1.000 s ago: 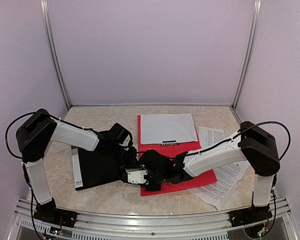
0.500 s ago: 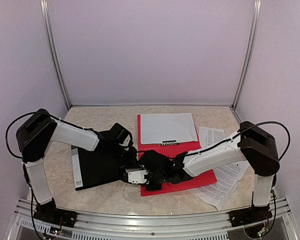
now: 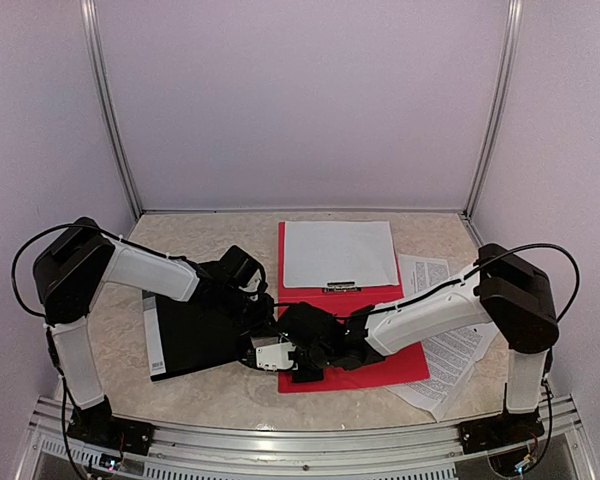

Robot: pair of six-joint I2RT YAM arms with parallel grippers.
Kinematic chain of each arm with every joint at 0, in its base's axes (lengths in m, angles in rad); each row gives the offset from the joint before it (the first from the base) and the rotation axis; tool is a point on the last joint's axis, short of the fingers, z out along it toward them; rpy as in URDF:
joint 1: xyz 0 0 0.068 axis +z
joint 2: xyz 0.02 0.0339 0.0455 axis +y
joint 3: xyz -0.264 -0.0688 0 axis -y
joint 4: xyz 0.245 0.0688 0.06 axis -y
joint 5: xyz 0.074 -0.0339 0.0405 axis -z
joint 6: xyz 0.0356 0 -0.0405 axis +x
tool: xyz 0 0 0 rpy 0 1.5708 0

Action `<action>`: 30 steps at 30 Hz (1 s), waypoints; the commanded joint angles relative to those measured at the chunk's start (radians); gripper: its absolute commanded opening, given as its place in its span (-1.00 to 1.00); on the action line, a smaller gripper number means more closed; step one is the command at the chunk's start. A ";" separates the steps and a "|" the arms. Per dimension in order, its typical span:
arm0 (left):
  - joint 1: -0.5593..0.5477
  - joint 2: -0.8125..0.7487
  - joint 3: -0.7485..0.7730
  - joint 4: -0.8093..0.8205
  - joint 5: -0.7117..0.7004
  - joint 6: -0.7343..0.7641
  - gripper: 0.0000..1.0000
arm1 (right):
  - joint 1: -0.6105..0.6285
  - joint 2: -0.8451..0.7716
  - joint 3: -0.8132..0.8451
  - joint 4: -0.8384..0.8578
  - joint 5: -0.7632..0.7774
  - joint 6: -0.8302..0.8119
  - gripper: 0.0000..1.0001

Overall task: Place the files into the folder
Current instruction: Open the spring clip on the folder at the center of the board.

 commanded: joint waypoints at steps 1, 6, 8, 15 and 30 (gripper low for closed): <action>-0.010 0.032 0.006 -0.039 -0.010 0.024 -1.00 | -0.002 0.055 -0.026 -0.037 -0.008 0.032 -1.00; -0.015 0.042 0.012 -0.042 -0.003 0.045 -1.00 | -0.002 0.082 -0.031 -0.047 -0.006 0.027 -1.00; -0.018 0.046 0.016 -0.048 -0.003 0.068 -1.00 | -0.003 0.087 -0.045 -0.037 -0.005 0.025 -1.00; -0.022 0.054 0.030 -0.118 -0.039 0.184 -1.00 | -0.008 0.110 -0.050 -0.065 -0.003 0.017 -1.00; -0.026 0.054 0.000 -0.138 -0.066 0.232 -1.00 | -0.013 0.138 -0.026 -0.180 0.056 -0.013 -1.00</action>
